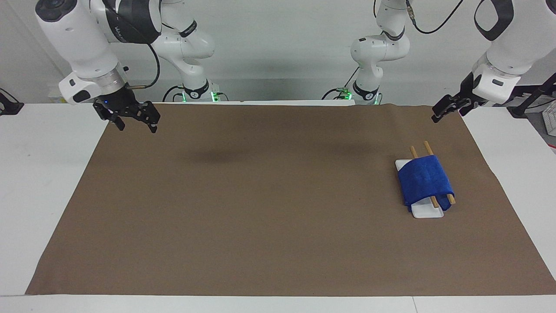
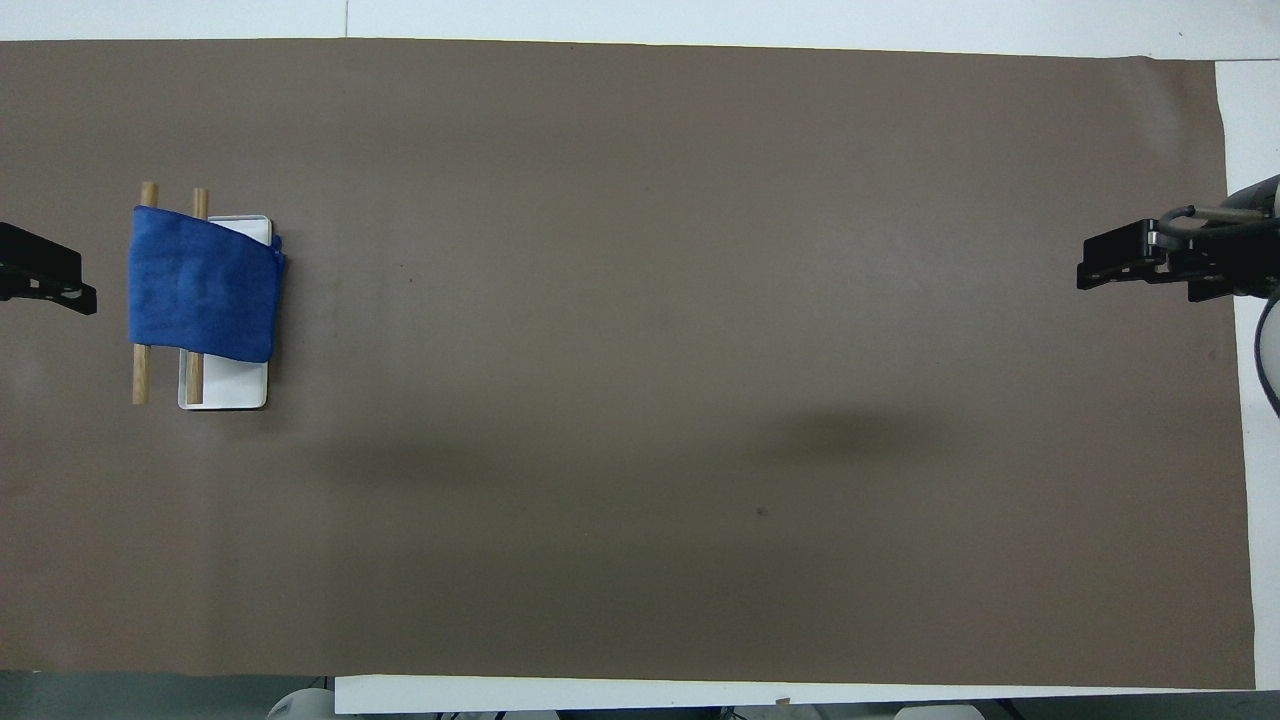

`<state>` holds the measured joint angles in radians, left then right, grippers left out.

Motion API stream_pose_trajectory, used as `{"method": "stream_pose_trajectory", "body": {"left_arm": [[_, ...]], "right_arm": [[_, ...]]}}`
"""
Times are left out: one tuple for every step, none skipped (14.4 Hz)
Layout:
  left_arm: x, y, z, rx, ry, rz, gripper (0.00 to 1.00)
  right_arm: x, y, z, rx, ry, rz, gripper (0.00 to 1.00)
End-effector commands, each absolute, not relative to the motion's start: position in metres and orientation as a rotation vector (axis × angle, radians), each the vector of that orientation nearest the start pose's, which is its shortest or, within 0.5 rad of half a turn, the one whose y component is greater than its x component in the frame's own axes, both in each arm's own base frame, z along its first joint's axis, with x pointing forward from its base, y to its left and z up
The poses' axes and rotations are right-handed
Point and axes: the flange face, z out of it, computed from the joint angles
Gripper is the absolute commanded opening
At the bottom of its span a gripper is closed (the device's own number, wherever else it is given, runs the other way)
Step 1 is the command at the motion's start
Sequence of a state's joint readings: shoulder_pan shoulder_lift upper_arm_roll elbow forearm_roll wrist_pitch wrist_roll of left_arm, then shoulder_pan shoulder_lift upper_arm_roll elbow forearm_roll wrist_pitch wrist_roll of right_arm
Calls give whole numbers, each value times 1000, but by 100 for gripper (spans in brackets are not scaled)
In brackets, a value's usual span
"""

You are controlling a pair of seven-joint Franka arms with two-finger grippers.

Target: Right arm passes towel to left arm to hang

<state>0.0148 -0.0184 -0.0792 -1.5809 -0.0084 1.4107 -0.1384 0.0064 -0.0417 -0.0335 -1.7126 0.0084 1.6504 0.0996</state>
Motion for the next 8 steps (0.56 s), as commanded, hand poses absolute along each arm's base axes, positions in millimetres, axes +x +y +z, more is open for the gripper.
{"method": "stream_pose_trajectory", "body": {"left_arm": [[514, -40, 620, -3144, -11, 273, 100], [512, -44, 616, -3144, 28, 283, 100], [511, -47, 616, -3144, 42, 285, 100], [511, -47, 616, -3144, 45, 281, 100], [511, -47, 616, -3145, 47, 281, 100], [512, -46, 618, -3146, 45, 271, 100], [513, -47, 618, -3148, 52, 264, 100], [513, -47, 618, -3148, 52, 257, 100]], "right_arm": [[540, -16, 589, -3133, 188, 44, 100], [540, -17, 589, -3132, 190, 44, 100], [540, -17, 589, -3132, 190, 44, 100], [540, -17, 589, -3132, 190, 44, 100], [540, -16, 589, -3132, 188, 44, 100], [540, -17, 589, -3132, 190, 44, 100], [540, -16, 589, -3133, 188, 44, 100], [540, -17, 589, -3132, 190, 44, 100]]}}
